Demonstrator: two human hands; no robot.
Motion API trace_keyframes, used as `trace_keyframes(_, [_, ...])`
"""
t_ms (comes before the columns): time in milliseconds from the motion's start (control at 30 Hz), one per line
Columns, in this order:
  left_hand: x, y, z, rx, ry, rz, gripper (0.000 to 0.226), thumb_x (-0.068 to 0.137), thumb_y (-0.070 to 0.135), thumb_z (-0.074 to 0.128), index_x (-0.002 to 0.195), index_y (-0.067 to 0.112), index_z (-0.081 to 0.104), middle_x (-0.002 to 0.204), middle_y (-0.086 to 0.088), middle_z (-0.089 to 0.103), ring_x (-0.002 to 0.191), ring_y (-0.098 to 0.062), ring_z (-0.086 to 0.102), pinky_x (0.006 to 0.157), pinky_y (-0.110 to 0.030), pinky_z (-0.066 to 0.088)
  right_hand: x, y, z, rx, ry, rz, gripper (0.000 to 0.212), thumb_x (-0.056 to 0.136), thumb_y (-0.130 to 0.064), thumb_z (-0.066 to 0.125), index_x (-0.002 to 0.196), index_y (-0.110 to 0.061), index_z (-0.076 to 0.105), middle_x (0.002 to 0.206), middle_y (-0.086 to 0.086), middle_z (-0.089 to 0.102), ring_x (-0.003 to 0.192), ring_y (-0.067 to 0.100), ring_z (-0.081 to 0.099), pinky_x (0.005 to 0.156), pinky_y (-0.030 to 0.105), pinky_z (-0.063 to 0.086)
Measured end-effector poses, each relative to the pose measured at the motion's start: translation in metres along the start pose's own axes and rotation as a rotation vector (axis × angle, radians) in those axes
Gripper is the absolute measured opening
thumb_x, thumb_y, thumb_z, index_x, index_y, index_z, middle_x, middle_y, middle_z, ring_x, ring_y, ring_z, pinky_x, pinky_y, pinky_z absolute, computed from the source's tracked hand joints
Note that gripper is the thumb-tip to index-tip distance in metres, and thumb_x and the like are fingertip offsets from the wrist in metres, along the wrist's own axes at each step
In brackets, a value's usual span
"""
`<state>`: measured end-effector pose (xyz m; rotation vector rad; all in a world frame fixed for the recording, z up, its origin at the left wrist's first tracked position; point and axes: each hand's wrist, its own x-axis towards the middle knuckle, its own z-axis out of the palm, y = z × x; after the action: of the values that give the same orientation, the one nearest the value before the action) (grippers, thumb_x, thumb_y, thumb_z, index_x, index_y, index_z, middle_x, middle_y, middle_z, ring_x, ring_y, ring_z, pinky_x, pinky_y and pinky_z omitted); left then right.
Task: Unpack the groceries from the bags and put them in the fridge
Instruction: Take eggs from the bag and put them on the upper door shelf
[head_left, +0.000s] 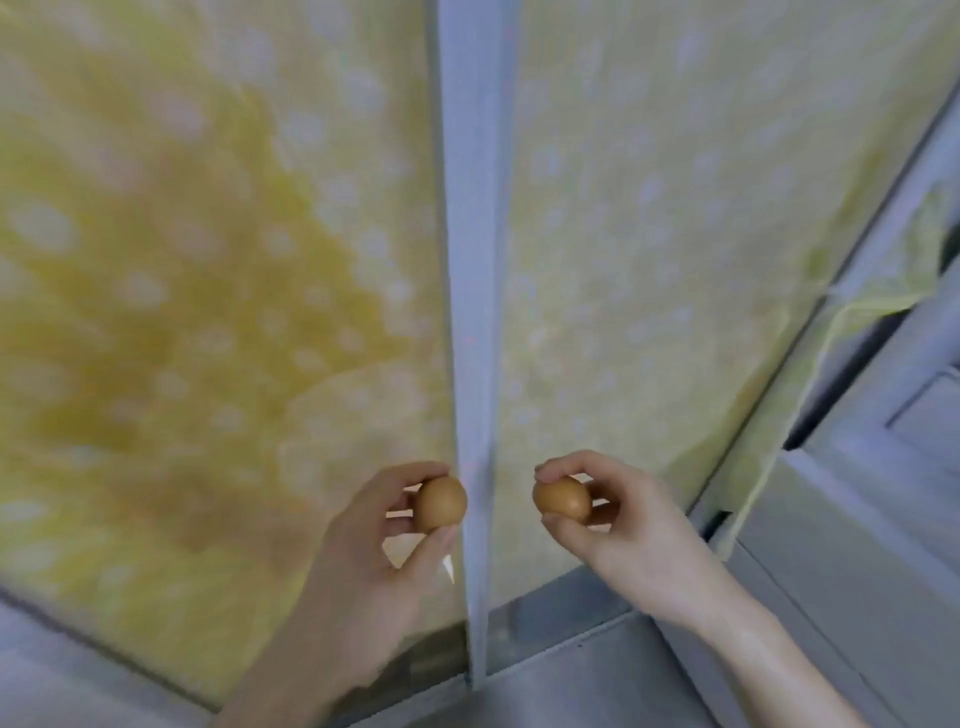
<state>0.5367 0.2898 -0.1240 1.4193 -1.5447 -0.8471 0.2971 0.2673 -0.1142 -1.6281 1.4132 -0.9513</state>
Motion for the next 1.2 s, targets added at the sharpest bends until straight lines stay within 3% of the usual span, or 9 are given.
trace_keyframes(100, [0.043, 0.015, 0.036, -0.041, -0.215, 0.103, 0.054, 0.084, 0.010, 0.080, 0.112, 0.053, 0.064, 0.110, 0.027, 0.067, 0.094, -0.005, 0.072, 0.078, -0.007, 0.048, -0.004, 0.002, -0.036, -0.063, 0.202, 0.036, 0.028, 0.085, -0.010, 0.075, 0.099, -0.034, 0.072, 0.108, -0.022, 0.072, 0.087, 0.008, 0.068, 0.075, 0.016, 0.055])
trace_keyframes(333, [0.109, 0.068, 0.108, -0.166, -0.567, 0.332, 0.053, 0.082, 0.007, 0.081, 0.113, 0.047, 0.066, 0.110, 0.015, 0.071, 0.093, -0.011, 0.073, 0.083, -0.013, 0.052, -0.049, -0.010, -0.097, -0.195, 0.615, 0.176, 0.027, 0.084, -0.014, 0.076, 0.101, -0.034, 0.072, 0.098, -0.015, 0.073, 0.086, 0.010, 0.068, 0.077, 0.020, 0.056])
trace_keyframes(500, [0.115, 0.110, 0.164, -0.286, -0.806, 0.438, 0.046, 0.085, 0.008, 0.079, 0.116, 0.041, 0.066, 0.109, 0.012, 0.073, 0.096, -0.013, 0.073, 0.082, -0.015, 0.054, -0.101, -0.020, -0.125, -0.249, 0.849, 0.267, 0.028, 0.084, -0.012, 0.077, 0.100, -0.035, 0.072, 0.100, -0.020, 0.072, 0.084, 0.008, 0.068, 0.072, 0.011, 0.052])
trace_keyframes(633, [0.113, 0.146, 0.207, -0.358, -0.887, 0.523, 0.047, 0.086, 0.008, 0.079, 0.112, 0.044, 0.066, 0.106, 0.010, 0.074, 0.093, -0.013, 0.073, 0.086, -0.022, 0.056, -0.135, -0.027, -0.147, -0.271, 1.000, 0.295, 0.030, 0.084, -0.010, 0.078, 0.102, -0.033, 0.071, 0.109, -0.019, 0.071, 0.088, 0.010, 0.069, 0.077, 0.020, 0.057])
trace_keyframes(767, [0.106, 0.181, 0.244, -0.435, -0.948, 0.575, 0.047, 0.086, 0.008, 0.078, 0.111, 0.045, 0.066, 0.108, 0.013, 0.073, 0.097, -0.013, 0.072, 0.089, -0.030, 0.054, -0.156, -0.036, -0.175, -0.349, 1.050, 0.259, 0.032, 0.084, -0.008, 0.079, 0.102, -0.033, 0.070, 0.110, -0.013, 0.069, 0.092, 0.013, 0.069, 0.079, 0.025, 0.058])
trace_keyframes(1033, [0.095, 0.248, 0.312, -0.519, -1.024, 0.745, 0.048, 0.085, 0.009, 0.078, 0.113, 0.047, 0.065, 0.115, 0.011, 0.069, 0.106, -0.015, 0.069, 0.089, -0.016, 0.053, -0.187, -0.049, -0.238, -0.472, 1.156, 0.200, 0.030, 0.084, -0.008, 0.079, 0.102, -0.031, 0.071, 0.108, -0.011, 0.070, 0.092, 0.014, 0.071, 0.077, 0.018, 0.056])
trace_keyframes(1200, [0.076, 0.304, 0.343, -0.630, -1.083, 0.890, 0.045, 0.083, 0.015, 0.078, 0.115, 0.044, 0.064, 0.117, 0.010, 0.070, 0.107, -0.012, 0.069, 0.094, -0.024, 0.055, -0.214, -0.071, -0.258, -0.550, 1.214, 0.221, 0.029, 0.086, -0.008, 0.076, 0.102, -0.032, 0.071, 0.110, -0.010, 0.071, 0.080, 0.017, 0.073, 0.065, 0.027, 0.058])
